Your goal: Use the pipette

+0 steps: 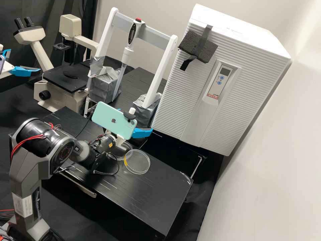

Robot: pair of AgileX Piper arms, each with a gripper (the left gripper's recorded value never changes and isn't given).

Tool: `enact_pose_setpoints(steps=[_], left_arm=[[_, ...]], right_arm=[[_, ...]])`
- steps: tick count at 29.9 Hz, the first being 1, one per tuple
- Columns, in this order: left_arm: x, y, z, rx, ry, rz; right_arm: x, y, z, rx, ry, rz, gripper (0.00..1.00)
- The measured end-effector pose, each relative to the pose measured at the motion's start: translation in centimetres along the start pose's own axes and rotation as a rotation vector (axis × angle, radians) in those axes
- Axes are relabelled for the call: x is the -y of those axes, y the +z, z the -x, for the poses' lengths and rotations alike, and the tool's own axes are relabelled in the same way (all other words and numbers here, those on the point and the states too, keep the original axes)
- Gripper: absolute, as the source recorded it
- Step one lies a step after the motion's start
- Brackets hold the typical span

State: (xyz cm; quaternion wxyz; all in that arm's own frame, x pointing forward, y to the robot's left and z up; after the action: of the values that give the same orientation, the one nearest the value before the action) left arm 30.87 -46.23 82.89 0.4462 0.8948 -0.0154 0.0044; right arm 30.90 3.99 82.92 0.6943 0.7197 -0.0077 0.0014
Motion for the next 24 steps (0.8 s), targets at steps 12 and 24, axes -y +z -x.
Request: enact_pose_setpoints(steps=[12,24], left_arm=[[0.0,0.4,0.03,0.01,0.001,0.004],[-2.3,6.9,3.23,0.289,0.069,-0.002]], right_arm=[[0.0,0.0,0.0,0.0,0.0,0.0,1.0],[0.0,0.0,0.0,0.0,0.0,0.0,1.0]])
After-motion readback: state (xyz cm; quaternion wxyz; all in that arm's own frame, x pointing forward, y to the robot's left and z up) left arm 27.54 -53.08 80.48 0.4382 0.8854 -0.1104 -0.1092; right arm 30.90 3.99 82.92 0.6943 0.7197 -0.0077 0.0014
